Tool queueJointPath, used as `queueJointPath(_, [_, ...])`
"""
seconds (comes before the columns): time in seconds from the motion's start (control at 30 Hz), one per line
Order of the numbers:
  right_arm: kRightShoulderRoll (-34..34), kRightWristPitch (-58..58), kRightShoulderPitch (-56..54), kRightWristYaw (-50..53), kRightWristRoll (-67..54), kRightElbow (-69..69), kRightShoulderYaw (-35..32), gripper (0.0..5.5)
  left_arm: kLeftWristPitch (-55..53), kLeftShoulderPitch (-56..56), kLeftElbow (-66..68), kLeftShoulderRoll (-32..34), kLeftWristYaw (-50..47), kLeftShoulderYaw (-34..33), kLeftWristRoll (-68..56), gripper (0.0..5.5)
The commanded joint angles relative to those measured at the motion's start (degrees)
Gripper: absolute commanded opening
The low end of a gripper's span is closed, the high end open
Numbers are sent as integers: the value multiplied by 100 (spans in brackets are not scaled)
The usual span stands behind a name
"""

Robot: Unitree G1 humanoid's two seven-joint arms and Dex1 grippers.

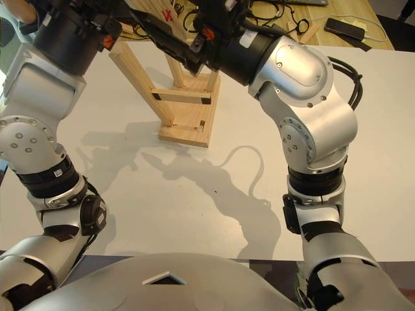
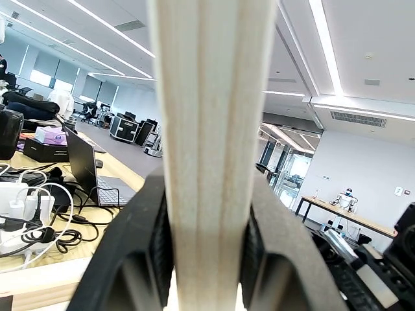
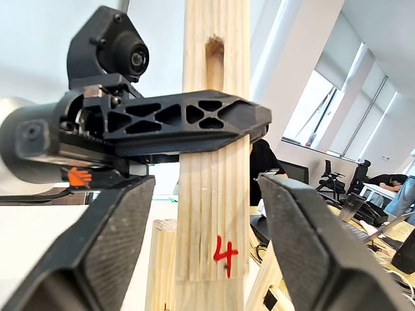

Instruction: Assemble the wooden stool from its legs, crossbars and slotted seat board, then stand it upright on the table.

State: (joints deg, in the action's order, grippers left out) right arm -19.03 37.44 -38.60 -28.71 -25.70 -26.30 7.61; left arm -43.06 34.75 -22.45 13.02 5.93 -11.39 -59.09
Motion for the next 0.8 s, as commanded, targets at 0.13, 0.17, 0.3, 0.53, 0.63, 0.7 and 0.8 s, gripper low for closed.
queueJointPath(0.13, [-453, 1225, -330, -541, -1163, 341, -752, 385, -311, 494, 410, 680, 237, -298, -151, 101])
queueJointPath(0.17, [-546, 1488, -533, -649, -1499, 545, -1015, 385, -444, 683, 491, 850, 370, -359, -305, 101])
queueJointPath(0.3, [-874, 2329, -1470, -849, -2490, 1597, -1872, 385, -1061, 1422, 730, 1493, 1022, -331, -887, 101])
queueJointPath(0.53, [-802, 3919, -2585, -561, -4395, 2617, -2711, 385, -2476, 1465, 688, 2940, 3073, 93, -1502, 101])
queueJointPath(0.63, [-602, 4149, -2288, -72, -5195, 2305, -2832, 385, -2527, 1065, 463, 3195, 3505, 262, -1321, 101])
queueJointPath(0.7, [-518, 4094, -2175, 255, -5604, 2154, -2848, 385, -2486, 936, 416, 3240, 3654, 343, -1204, 101])
queueJointPath(0.8, [-507, 3954, -2091, 623, -6124, 2005, -2737, 385, -2447, 825, 358, 3267, 3822, 441, -1088, 101])
